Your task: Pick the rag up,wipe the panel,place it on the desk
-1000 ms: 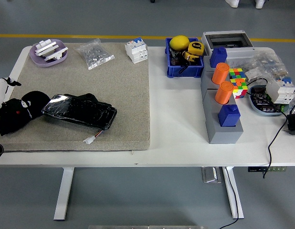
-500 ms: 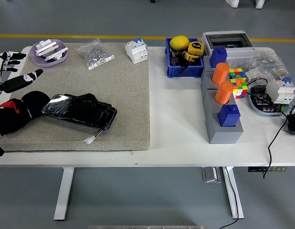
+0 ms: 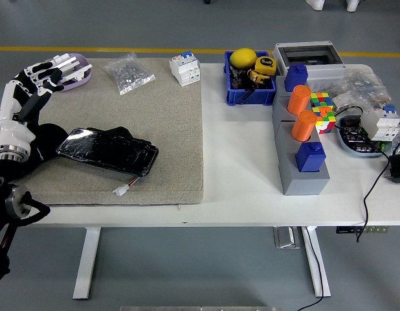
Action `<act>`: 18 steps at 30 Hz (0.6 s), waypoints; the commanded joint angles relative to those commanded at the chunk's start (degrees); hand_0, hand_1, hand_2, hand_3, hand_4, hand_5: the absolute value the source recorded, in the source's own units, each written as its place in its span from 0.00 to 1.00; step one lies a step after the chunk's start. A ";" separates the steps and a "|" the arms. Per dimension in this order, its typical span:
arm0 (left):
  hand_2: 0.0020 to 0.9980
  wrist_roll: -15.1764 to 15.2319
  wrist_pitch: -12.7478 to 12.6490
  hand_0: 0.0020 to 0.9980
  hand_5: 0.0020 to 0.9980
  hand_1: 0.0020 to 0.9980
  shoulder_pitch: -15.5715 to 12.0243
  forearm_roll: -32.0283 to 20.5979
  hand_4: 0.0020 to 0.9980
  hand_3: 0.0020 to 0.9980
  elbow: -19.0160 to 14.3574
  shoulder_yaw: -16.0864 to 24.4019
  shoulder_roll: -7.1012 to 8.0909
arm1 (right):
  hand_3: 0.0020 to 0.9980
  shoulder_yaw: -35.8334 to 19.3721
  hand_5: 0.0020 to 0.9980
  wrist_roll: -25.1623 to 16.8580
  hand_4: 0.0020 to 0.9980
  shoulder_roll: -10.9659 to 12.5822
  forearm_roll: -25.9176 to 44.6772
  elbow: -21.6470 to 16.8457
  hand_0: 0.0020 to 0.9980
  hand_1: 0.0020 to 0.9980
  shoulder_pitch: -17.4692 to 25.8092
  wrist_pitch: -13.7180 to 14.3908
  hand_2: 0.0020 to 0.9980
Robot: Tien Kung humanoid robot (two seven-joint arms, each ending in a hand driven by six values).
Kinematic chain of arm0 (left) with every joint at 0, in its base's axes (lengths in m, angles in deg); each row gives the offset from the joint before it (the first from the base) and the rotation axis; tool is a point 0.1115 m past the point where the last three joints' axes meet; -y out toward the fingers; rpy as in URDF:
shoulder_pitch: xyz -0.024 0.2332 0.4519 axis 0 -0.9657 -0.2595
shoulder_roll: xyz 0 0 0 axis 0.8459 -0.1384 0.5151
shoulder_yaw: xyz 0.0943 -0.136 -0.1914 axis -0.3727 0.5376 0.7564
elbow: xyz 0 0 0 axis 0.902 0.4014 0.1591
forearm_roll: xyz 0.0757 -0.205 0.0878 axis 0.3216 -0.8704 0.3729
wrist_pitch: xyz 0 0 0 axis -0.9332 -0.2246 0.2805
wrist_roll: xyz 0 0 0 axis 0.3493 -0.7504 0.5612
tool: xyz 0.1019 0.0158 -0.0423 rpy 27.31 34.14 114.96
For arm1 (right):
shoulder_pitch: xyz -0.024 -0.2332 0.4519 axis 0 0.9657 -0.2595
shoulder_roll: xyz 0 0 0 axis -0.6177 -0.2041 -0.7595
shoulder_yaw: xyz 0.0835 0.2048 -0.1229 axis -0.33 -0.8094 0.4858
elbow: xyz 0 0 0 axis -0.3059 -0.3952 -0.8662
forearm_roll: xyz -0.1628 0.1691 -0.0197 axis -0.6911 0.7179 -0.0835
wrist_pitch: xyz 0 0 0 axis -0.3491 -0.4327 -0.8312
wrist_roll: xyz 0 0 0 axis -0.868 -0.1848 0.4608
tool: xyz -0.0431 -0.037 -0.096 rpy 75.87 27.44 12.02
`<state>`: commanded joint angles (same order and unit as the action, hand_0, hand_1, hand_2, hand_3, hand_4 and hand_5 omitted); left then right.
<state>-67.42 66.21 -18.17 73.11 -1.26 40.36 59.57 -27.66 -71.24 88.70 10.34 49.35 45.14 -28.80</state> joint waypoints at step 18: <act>0.57 0.04 5.16 0.49 0.29 0.59 -1.56 -8.27 0.90 0.57 -0.85 -0.43 -0.52 | 0.65 0.24 0.53 0.03 1.00 -0.40 -0.08 -0.05 0.77 0.60 -0.19 0.07 0.69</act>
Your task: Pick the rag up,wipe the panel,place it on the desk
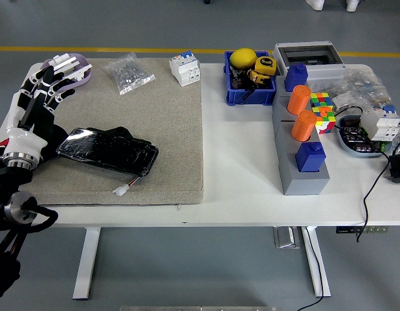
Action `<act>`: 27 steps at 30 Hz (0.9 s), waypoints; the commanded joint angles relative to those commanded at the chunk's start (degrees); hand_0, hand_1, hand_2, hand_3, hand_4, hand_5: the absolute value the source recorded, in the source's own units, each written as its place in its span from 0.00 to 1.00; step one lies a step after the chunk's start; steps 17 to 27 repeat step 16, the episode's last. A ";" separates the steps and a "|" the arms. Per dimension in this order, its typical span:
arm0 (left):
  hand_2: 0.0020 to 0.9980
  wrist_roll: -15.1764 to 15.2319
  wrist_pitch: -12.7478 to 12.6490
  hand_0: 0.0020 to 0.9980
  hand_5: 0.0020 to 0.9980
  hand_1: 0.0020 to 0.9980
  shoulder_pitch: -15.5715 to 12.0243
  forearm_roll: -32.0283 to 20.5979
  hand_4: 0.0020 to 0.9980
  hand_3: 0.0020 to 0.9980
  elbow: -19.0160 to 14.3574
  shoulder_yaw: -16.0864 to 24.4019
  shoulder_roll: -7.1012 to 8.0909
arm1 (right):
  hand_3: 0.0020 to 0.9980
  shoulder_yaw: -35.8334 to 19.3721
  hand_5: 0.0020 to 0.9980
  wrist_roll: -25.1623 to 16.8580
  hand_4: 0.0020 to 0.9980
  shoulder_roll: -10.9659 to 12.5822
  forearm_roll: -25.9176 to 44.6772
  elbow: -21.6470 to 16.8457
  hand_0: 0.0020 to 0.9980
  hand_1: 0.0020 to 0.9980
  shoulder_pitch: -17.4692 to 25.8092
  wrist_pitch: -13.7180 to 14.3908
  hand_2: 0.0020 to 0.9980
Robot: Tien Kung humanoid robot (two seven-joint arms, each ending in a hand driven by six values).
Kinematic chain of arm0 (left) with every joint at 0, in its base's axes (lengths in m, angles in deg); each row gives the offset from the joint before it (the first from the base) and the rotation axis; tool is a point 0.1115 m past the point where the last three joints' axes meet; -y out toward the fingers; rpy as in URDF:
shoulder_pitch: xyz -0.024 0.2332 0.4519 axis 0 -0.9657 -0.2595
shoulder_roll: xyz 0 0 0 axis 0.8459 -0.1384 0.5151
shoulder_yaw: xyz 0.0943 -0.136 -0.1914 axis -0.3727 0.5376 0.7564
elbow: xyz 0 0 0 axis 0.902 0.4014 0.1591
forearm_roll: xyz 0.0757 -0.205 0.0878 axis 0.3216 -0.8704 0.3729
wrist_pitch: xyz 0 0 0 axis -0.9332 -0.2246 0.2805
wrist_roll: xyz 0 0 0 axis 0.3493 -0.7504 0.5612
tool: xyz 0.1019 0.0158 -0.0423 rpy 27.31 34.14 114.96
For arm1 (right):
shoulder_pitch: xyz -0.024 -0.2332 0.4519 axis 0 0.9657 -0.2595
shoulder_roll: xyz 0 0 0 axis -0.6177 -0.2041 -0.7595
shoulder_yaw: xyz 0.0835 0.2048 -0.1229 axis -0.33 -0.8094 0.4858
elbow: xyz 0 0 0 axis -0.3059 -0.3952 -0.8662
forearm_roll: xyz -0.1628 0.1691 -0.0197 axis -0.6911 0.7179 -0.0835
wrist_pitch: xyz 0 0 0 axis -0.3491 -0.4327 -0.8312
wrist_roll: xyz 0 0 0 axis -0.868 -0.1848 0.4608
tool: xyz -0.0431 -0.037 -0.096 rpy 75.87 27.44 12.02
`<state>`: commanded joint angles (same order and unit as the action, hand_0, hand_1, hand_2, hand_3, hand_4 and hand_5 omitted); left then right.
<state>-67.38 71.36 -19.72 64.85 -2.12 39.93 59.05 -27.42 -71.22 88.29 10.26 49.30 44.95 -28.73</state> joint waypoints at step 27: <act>0.58 -0.70 0.47 0.51 0.28 0.60 -0.11 1.40 0.89 0.58 -0.80 -0.36 0.43 | 0.65 1.05 0.53 -0.06 1.00 -0.57 1.36 0.20 0.77 0.60 -0.22 -0.16 0.70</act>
